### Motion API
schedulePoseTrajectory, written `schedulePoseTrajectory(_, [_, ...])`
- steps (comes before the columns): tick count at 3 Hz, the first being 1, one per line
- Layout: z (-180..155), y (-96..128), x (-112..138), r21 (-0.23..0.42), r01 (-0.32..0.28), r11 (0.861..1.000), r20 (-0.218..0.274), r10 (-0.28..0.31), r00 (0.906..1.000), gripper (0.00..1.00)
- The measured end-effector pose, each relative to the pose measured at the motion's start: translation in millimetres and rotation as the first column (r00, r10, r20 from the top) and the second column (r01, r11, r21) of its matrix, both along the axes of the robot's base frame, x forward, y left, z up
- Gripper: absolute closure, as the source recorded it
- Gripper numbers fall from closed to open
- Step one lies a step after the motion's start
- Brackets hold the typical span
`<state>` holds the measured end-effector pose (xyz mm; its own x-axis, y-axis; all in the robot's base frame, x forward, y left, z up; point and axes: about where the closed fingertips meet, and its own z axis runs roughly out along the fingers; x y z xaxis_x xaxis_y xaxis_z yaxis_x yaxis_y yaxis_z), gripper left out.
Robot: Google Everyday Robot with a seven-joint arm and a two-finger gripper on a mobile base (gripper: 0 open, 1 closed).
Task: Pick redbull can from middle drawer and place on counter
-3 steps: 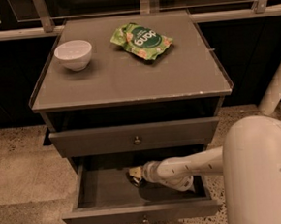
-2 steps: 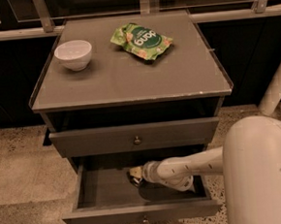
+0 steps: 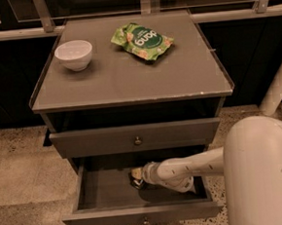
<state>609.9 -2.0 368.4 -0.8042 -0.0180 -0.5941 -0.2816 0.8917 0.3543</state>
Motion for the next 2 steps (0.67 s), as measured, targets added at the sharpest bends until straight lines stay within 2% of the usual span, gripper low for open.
schedulePoseTrajectory(1, [12.0,-1.8,-4.1,0.054,-0.053,0.997,0.022,0.052,0.9984,1.00])
schedulePoseTrajectory(2, [59.9,-4.1,5.8,0.134,-0.173,0.976,0.144,0.153,0.9777,1.00])
